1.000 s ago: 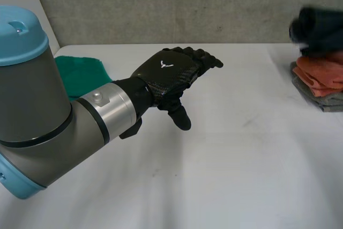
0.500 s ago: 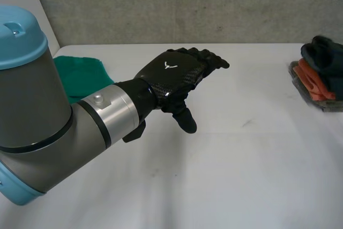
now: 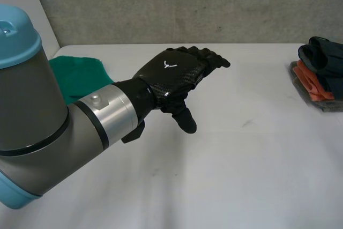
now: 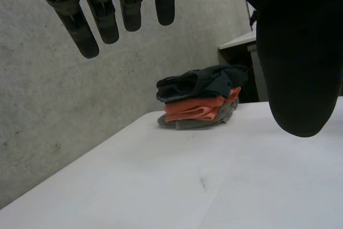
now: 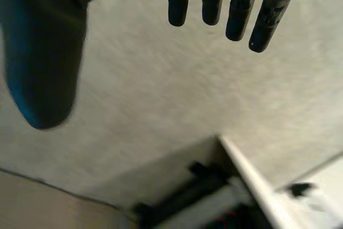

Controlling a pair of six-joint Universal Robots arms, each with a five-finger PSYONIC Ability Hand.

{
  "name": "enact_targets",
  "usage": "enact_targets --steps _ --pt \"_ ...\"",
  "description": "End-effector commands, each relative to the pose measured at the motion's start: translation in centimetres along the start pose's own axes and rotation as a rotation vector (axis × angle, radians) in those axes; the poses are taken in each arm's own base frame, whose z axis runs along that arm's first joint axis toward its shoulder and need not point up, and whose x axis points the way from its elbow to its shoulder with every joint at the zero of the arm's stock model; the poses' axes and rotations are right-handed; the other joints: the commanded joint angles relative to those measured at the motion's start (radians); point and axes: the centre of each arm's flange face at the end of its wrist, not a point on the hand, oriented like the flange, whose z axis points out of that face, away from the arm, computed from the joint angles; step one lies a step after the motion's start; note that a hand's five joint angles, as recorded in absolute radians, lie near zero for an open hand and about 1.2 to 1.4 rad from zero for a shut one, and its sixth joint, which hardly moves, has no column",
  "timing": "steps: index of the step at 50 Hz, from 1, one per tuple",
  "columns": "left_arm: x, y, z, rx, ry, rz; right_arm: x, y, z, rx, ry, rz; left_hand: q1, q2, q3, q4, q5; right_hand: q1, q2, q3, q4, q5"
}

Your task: Fold the laundry.

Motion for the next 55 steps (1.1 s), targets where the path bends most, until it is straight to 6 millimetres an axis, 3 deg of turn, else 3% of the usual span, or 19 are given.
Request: enact_targets --steps 1,4,6,8,9,12,13,16,17,18,21,22,25,27,33,34,37,44,55 --pt "-0.2 -0.7 -0.3 0.021 -0.009 0.009 -2.6 -10.5 -3.5 0.253 -0.025 0.127 0.0 -0.015 -0.022 -0.016 -0.033 -0.031 -0.049 -0.038 -0.062 -0.072" --pt "-0.4 -1.0 -0.4 0.031 -0.021 0.012 -3.6 -13.7 -6.3 0.351 -0.107 0.255 0.0 -0.015 -0.022 -0.016 -0.033 -0.031 -0.049 -0.038 -0.062 -0.072" --pt "-0.9 -1.2 -0.5 0.038 -0.041 0.016 -4.8 -16.4 -9.5 0.445 -0.217 0.351 0.0 -0.015 -0.022 -0.016 -0.033 -0.031 -0.049 -0.038 -0.062 -0.072" --pt "-1.6 -1.3 -0.4 0.046 -0.063 0.021 -6.5 -17.6 -12.0 0.488 -0.313 0.396 0.0 -0.015 -0.022 -0.016 -0.033 -0.031 -0.049 -0.038 -0.062 -0.072" --pt "-2.1 -1.3 -0.4 0.051 -0.08 0.026 -8.6 -18.5 -14.5 0.524 -0.415 0.429 0.0 -0.015 -0.022 -0.016 -0.033 -0.031 -0.049 -0.038 -0.062 -0.072" --pt "-4.5 -1.7 -0.6 0.08 -0.177 0.042 -12.3 -19.4 -18.6 0.565 -0.584 0.458 0.0 -0.015 -0.022 -0.016 -0.033 -0.031 -0.049 -0.038 -0.062 -0.072" --pt "-5.1 -1.9 -0.6 0.09 -0.205 0.047 -14.8 -19.8 -21.5 0.576 -0.682 0.468 0.0 -0.015 -0.022 -0.016 -0.033 -0.031 -0.049 -0.038 -0.062 -0.072" --pt "-8.1 -2.5 -0.8 0.138 -0.335 0.07 -18.2 -19.8 -26.1 0.574 -0.833 0.47 -0.012 -0.027 -0.034 -0.027 -0.044 -0.031 -0.049 -0.038 -0.062 -0.072" --pt "-9.2 -2.5 -1.0 0.146 -0.376 0.077 -19.8 -19.7 -28.8 0.57 -0.913 0.459 -0.012 -0.027 -0.034 -0.027 -0.044 -0.031 -0.049 -0.038 -0.062 -0.072" --pt "-11.7 -2.6 -1.3 0.161 -0.469 0.102 -20.5 -19.6 -30.1 0.568 -0.948 0.449 -0.012 -0.027 -0.034 -0.027 -0.044 -0.031 -0.049 -0.038 -0.062 -0.072" --pt "-16.0 -2.1 -2.1 0.153 -0.625 0.161 -22.8 -17.8 -33.0 0.513 -1.048 0.388 -0.012 -0.027 -0.034 -0.027 -0.044 -0.031 -0.049 -0.038 -0.062 -0.072" --pt "-18.8 -1.1 -2.6 0.112 -0.707 0.2 -23.3 -17.3 -33.5 0.496 -1.064 0.368 -0.012 -0.027 -0.034 -0.027 -0.044 -0.031 -0.049 -0.038 -0.062 -0.072" --pt "-22.1 1.6 -2.7 0.016 -0.779 0.252 -24.6 -15.7 -34.6 0.453 -1.094 0.285 -0.012 -0.027 -0.034 -0.027 -0.044 -0.031 -0.049 -0.038 -0.062 -0.072" --pt "-25.1 5.0 -2.9 -0.106 -0.817 0.296 -25.1 -15.2 -34.9 0.444 -1.092 0.243 -0.012 -0.027 -0.034 -0.027 -0.044 -0.031 -0.049 -0.038 -0.062 -0.072" --pt "-29.3 11.8 -2.7 -0.339 -0.824 0.399 -25.8 -13.7 -34.0 0.419 -1.033 0.128 -0.009 -0.024 -0.031 -0.024 -0.042 -0.031 -0.049 -0.038 -0.062 -0.072" --pt "-30.2 13.8 -2.9 -0.393 -0.821 0.41 -25.9 -13.6 -34.0 0.418 -1.032 0.123 -0.006 -0.021 -0.028 -0.021 -0.039 -0.031 -0.049 -0.038 -0.062 -0.072" --pt "-31.7 16.1 -2.8 -0.44 -0.824 0.422 -25.9 -13.6 -34.1 0.419 -1.031 0.119 -0.006 -0.021 -0.028 -0.021 -0.039 -0.031 -0.049 -0.038 -0.062 -0.072" --pt "-33.3 18.2 -1.6 -0.42 -0.804 0.415 -25.9 -13.3 -34.1 0.406 -1.034 0.122 0.052 0.037 0.03 0.037 0.02 -0.031 -0.049 -0.038 -0.062 -0.072" --pt "-34.9 19.2 0.7 -0.281 -0.753 0.417 -25.9 -13.0 -34.1 0.394 -1.033 0.12 0.589 0.574 0.567 0.574 0.557 -0.031 -0.049 -0.038 -0.062 -0.072"
